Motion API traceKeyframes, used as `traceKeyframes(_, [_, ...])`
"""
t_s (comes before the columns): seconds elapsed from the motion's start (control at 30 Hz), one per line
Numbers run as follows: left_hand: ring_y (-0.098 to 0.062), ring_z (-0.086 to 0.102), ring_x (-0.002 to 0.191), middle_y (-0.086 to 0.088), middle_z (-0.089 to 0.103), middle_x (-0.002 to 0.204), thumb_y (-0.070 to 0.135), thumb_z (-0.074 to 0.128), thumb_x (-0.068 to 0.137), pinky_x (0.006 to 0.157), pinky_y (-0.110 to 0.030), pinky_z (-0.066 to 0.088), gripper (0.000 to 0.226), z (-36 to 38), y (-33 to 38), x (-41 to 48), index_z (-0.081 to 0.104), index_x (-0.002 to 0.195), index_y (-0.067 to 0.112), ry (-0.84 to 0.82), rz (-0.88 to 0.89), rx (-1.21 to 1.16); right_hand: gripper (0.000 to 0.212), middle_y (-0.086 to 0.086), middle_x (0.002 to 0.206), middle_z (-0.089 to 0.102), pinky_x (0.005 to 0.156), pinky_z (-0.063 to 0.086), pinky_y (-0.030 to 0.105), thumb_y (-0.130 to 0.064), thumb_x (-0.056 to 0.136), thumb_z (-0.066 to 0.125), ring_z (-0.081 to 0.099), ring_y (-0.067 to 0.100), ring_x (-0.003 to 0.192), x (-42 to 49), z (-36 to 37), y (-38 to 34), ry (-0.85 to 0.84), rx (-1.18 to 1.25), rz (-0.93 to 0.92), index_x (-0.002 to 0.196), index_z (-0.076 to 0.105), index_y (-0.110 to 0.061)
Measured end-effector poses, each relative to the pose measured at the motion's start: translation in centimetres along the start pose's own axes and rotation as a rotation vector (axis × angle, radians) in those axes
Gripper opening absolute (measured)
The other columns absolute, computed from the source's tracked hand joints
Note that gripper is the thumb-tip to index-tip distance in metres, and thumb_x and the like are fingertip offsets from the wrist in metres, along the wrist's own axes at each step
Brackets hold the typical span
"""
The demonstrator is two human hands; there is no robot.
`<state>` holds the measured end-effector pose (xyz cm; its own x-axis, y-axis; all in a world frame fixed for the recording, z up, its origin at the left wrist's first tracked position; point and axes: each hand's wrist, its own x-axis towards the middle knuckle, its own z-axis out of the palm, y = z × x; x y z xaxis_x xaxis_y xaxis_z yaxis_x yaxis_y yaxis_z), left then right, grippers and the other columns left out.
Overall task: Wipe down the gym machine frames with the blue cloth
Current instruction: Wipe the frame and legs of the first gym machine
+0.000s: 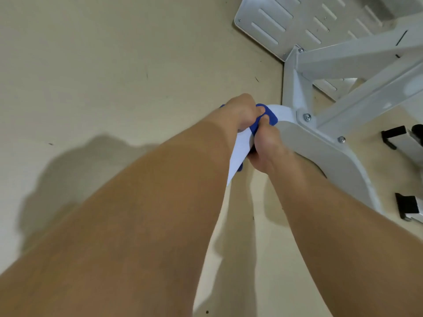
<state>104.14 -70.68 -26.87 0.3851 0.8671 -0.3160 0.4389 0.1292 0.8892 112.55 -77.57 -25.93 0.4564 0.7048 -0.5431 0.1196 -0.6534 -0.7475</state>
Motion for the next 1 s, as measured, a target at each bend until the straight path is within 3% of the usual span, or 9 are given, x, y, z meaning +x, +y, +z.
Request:
traceKeyframes(0.13, [-0.024,0.048,0.084,-0.013,0.061,0.094,0.034,0.046,0.103,0.075,-0.03,0.038,0.04,-0.3,2.4,2.6,0.063,0.111,0.0,-0.069,0.047,0.195,0.049,0.007,0.115,0.071,0.1,0.05,0.049,-0.054,0.102,0.028,0.068,0.025,0.103,2.2,-0.5,-1.5,0.01,0.112,0.09,0.105,0.062,-0.018])
traceKeyframes(0.23, [-0.026,0.06,0.103,-0.013,0.066,0.121,0.033,0.048,0.103,0.091,-0.032,0.046,0.039,0.1,3.5,4.0,0.064,0.124,0.005,-0.084,0.061,0.177,0.049,0.007,0.118,0.07,0.099,0.047,0.053,-0.055,0.101,0.028,0.068,0.029,0.104,3.4,-0.8,-2.1,0.048,0.154,0.122,0.104,0.061,-0.019])
traceKeyframes(0.33, [-0.026,0.058,0.118,-0.01,0.065,0.127,0.03,0.052,0.101,0.103,-0.035,0.044,0.036,0.5,4.1,4.9,0.064,0.128,0.01,-0.106,0.094,0.118,0.044,0.005,0.113,0.071,0.096,0.049,0.048,-0.053,0.101,0.03,0.068,0.027,0.101,4.4,-1.2,-2.5,0.075,0.203,0.135,0.097,0.06,-0.021])
traceKeyframes(0.5, [-0.025,0.062,0.113,-0.01,0.069,0.119,0.029,0.062,0.096,0.103,-0.038,0.046,0.032,1.5,4.1,5.6,0.07,0.121,0.012,-0.076,0.08,0.0,0.045,0.004,0.091,0.069,0.09,0.052,0.046,-0.054,0.102,0.03,0.066,0.025,0.083,5.3,-1.7,-2.7,0.105,0.252,0.104,0.091,0.059,-0.021])
traceKeyframes(0.63, [-0.024,0.064,0.104,-0.006,0.071,0.11,0.034,0.058,0.096,0.094,-0.035,0.051,0.03,1.9,3.9,5.0,0.071,0.116,0.016,0.009,0.065,0.109,0.049,0.007,0.099,0.072,0.093,0.052,0.044,-0.055,0.102,0.03,0.068,0.026,0.091,5.3,-2.4,-2.6,0.043,0.224,0.102,0.094,0.061,-0.019])
traceKeyframes(0.73, [-0.022,0.063,0.088,-0.001,0.067,0.09,0.033,0.057,0.095,0.078,-0.033,0.051,0.02,1.9,3.3,3.7,0.07,0.097,0.017,0.075,0.063,0.157,0.04,0.008,0.097,0.07,0.093,0.055,0.042,-0.047,0.104,0.034,0.068,0.025,0.091,4.3,-3.2,-2.4,0.003,0.16,0.08,0.094,0.058,-0.017])
traceKeyframes(0.8, [-0.022,0.059,0.079,0.0,0.062,0.079,0.033,0.056,0.095,0.069,-0.031,0.045,0.02,1.3,2.2,1.7,0.064,0.084,0.018,0.116,0.067,0.167,0.042,0.014,0.095,0.068,0.075,0.057,0.041,-0.041,0.107,0.027,0.065,0.03,0.081,3.2,-2.8,-1.6,-0.076,0.103,0.021,0.095,0.056,-0.013])
traceKeyframes(0.87, [-0.023,0.061,0.079,-0.001,0.064,0.081,0.035,0.055,0.094,0.07,-0.033,0.048,0.023,0.6,0.7,-0.6,0.066,0.086,0.016,0.13,0.062,0.116,0.045,0.016,0.083,0.06,0.055,0.047,0.032,-0.038,0.107,0.024,0.057,0.027,0.064,1.9,-1.5,-0.5,-0.098,0.063,-0.045,0.097,0.055,-0.008])
traceKeyframes(1.0, [-0.028,0.067,0.085,-0.009,0.072,0.091,0.037,0.051,0.094,0.079,-0.043,0.053,0.032,0.2,-1.6,-5.9,0.07,0.098,0.011,0.139,0.029,0.021,0.05,0.007,0.071,0.057,0.053,0.04,0.031,-0.041,0.103,0.026,0.052,0.022,0.058,-0.4,0.0,2.0,-0.056,-0.091,-0.158,0.104,0.06,-0.005])
